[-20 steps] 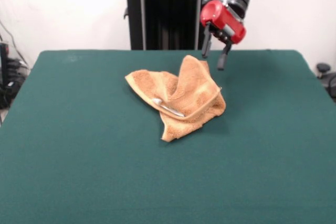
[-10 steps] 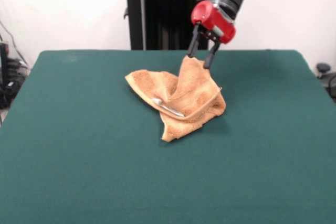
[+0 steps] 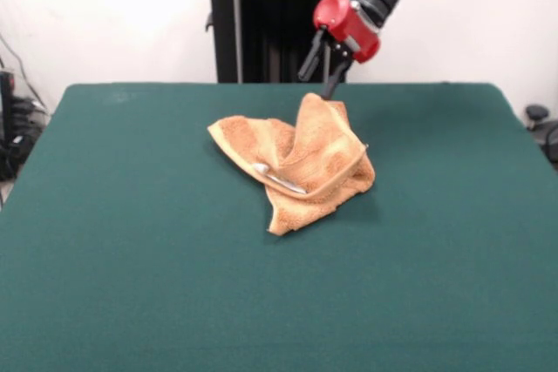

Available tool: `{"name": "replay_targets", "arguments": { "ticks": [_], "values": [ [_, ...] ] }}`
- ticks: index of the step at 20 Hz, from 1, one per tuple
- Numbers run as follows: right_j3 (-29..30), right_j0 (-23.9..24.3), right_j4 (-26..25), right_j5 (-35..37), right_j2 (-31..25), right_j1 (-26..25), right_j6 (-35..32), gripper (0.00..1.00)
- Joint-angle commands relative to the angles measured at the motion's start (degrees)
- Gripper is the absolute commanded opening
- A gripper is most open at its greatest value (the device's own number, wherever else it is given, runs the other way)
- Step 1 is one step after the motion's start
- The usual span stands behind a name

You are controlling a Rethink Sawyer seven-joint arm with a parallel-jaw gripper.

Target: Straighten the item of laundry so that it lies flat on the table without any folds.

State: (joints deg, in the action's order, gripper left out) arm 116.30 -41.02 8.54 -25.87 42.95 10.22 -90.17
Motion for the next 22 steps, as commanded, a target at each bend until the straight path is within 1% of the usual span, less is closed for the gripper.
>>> {"name": "replay_targets", "arguments": {
  "ticks": [1, 4, 7, 8, 9, 16, 22],
  "values": [
    [-3.6, -4.2, 2.9, 10.8, 0.8, -2.1, -3.9, 1.00],
    [-3.6, -3.0, 1.0, 8.7, -1.3, 0.1, -6.6, 1.00],
    [-4.7, -2.7, 1.2, 9.9, -2.3, 1.0, -7.4, 1.00],
    [-5.5, -3.0, 1.9, 12.0, -2.1, 0.8, -7.0, 1.00],
    [-5.9, -3.2, 2.2, 12.6, -2.0, 0.6, -6.9, 1.00],
    [-9.3, -4.4, 2.7, 20.9, -1.0, 0.1, -5.0, 1.00],
    [-12.1, -5.2, 2.3, 26.0, -0.9, 0.2, -5.7, 1.00]
  ]
}}
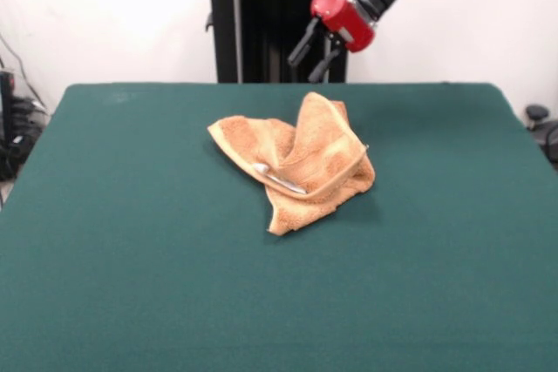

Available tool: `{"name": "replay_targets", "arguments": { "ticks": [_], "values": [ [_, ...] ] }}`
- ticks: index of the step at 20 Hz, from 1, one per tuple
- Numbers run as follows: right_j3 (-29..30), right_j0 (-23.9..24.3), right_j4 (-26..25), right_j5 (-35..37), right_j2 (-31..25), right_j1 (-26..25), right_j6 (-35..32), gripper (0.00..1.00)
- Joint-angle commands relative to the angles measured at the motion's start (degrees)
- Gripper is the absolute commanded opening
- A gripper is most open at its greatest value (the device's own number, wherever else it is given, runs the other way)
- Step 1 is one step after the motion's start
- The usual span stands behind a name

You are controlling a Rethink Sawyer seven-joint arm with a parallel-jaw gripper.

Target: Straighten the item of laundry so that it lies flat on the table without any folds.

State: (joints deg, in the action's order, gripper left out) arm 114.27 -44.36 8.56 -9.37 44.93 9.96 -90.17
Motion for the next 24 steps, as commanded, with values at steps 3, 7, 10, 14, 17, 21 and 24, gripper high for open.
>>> {"name": "replay_targets", "arguments": {
  "ticks": [3, 7, 10, 14, 17, 21, 24],
  "values": [
    [-11.1, -1.6, 1.6, 11.0, -3.5, 1.2, -6.1, 1.00],
    [-11.9, -1.0, 0.9, 10.8, -5.0, 2.8, -7.0, 1.00],
    [-12.6, -1.0, 1.0, 12.5, -5.7, 3.7, -7.3, 1.00],
    [-14.5, -1.6, 2.1, 17.0, -5.0, 3.5, -7.8, 1.00],
    [-15.2, -1.0, 2.1, 17.9, -5.4, 4.0, -8.3, 1.00],
    [-16.9, 0.0, 2.2, 19.5, -5.6, 3.8, -8.6, 1.00],
    [-18.3, 1.0, 1.9, 20.8, -5.6, 3.3, -8.5, 1.00]
  ]
}}
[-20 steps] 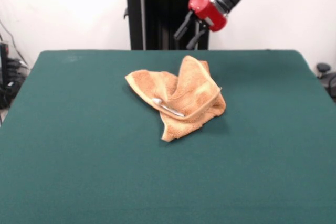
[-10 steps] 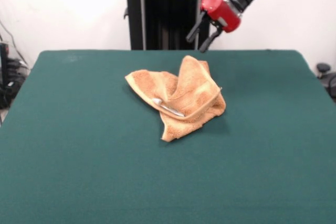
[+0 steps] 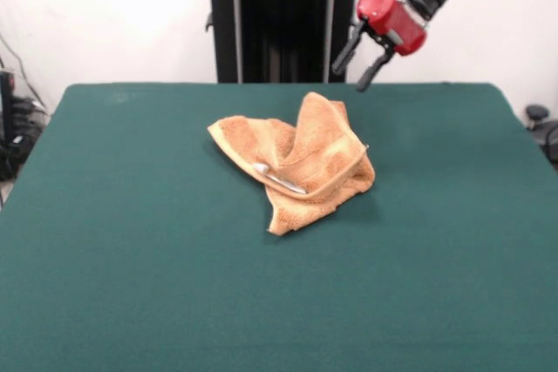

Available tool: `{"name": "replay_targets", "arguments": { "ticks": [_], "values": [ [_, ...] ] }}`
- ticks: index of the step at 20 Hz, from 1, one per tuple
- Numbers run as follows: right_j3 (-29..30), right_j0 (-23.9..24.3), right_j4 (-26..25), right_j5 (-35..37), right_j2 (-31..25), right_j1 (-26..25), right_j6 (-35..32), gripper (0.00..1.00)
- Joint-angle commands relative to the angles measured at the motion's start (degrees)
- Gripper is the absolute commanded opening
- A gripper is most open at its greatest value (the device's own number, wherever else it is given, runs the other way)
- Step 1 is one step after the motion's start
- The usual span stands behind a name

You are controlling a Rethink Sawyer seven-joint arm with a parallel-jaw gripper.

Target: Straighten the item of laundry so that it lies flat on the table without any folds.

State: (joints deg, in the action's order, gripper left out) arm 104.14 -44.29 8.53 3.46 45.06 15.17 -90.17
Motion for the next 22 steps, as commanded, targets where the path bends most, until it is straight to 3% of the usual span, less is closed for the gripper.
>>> {"name": "replay_targets", "arguments": {
  "ticks": [1, 9, 22],
  "values": [
    [-8.6, 1.3, 1.8, 8.5, -5.9, -1.9, -8.4, 1.00],
    [-14.2, 2.3, 2.0, 15.5, -4.9, -4.2, -8.8, 1.00],
    [-17.8, 0.5, 0.4, 17.0, -2.6, -7.6, -10.1, 1.00]
  ]
}}
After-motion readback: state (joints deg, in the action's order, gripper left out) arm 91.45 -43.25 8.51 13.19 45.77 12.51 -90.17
